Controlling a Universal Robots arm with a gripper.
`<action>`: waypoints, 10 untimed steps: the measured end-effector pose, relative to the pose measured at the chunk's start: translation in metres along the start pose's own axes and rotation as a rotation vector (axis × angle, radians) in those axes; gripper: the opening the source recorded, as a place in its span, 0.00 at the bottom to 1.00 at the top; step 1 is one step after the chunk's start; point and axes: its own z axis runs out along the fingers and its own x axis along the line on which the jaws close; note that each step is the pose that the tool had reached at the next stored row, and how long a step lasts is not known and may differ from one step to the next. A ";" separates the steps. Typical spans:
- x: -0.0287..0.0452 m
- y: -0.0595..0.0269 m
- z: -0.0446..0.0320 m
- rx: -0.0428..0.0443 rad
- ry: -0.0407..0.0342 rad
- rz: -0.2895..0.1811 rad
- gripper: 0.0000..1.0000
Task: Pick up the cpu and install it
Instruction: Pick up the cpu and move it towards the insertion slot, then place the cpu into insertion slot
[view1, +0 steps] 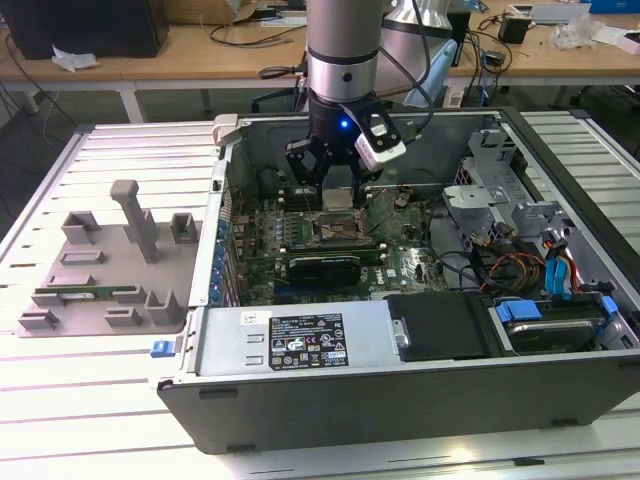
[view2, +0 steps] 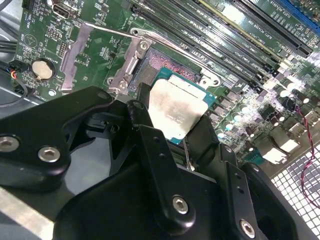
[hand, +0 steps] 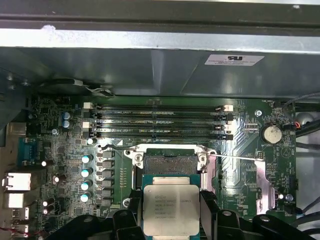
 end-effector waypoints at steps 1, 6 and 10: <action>0.0000 0.0000 0.0000 0.0000 0.0000 0.000 0.55; 0.0000 0.0000 0.0000 0.0000 0.0001 0.000 0.55; 0.0000 0.0000 0.0000 -0.0001 0.0001 0.000 0.55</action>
